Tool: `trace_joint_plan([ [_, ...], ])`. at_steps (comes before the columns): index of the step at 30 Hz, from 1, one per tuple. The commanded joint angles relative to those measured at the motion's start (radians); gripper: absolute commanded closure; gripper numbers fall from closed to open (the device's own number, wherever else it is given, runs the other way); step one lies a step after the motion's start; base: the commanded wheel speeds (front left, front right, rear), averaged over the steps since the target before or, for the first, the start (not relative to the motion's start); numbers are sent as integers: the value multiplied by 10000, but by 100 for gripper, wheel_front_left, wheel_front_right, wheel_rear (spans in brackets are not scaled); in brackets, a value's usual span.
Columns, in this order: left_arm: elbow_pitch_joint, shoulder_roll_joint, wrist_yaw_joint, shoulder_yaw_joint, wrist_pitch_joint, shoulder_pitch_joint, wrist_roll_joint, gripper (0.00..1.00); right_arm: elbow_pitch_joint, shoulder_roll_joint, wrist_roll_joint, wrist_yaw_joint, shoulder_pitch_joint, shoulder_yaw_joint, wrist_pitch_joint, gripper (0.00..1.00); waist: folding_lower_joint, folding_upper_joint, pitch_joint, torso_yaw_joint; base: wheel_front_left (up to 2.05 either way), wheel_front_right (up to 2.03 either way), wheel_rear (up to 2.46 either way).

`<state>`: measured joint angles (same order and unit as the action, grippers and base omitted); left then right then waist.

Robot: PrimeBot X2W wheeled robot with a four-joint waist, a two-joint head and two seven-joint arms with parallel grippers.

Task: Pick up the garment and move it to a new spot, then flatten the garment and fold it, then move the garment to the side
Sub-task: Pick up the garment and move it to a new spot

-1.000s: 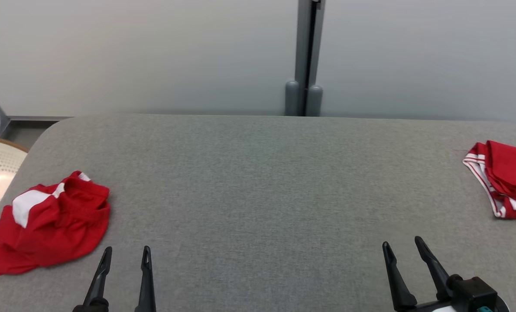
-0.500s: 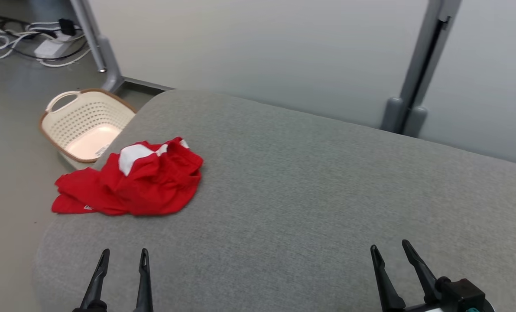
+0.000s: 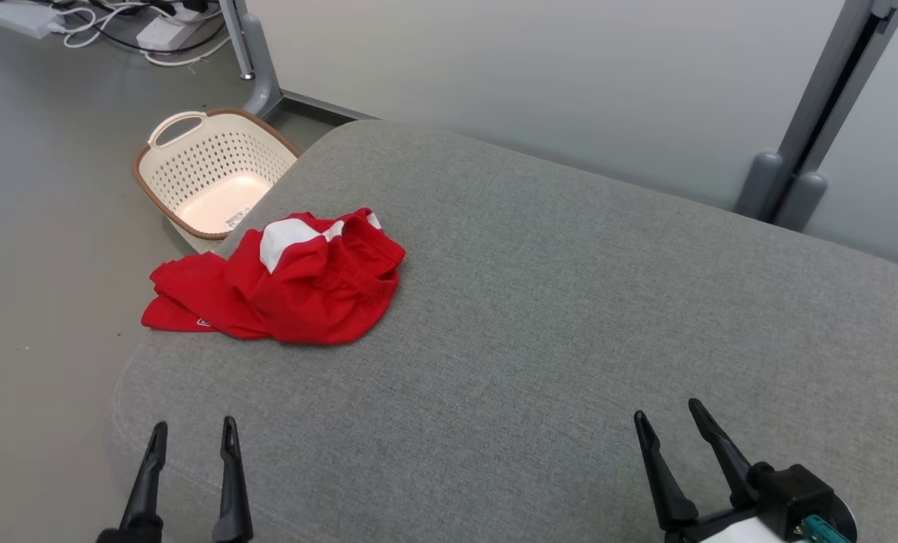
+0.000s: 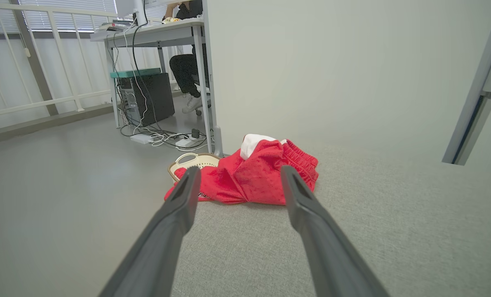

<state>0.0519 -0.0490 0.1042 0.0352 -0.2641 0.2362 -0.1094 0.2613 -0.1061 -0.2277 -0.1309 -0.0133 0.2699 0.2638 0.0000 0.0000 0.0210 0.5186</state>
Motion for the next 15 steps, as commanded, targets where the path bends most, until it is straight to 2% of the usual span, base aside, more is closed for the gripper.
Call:
trace_joint_plan([
  [1,36,-32,-33,-40,1,-335,-69,0,4,-70,-18,5,111,-27,6,0,0,0,62,-18,0,0,0],
  [4,-45,-28,-380,-119,1,-1119,82,0,-57,-220,99,5,79,-226,6,0,0,0,319,-64,0,0,0],
  [8,-747,-234,-1137,-421,-1,-2921,140,0,-208,-602,296,5,323,-272,6,0,0,0,1122,-440,0,0,0],
  [10,-1498,-426,-1514,-531,2,-3992,125,0,-279,-879,348,6,464,-305,6,0,0,0,1593,-679,0,0,0],
  [15,-4227,-1196,-2026,-453,260,-6842,-30,0,-367,-1471,456,5,836,-513,7,0,0,0,2639,-1233,0,0,0],
])
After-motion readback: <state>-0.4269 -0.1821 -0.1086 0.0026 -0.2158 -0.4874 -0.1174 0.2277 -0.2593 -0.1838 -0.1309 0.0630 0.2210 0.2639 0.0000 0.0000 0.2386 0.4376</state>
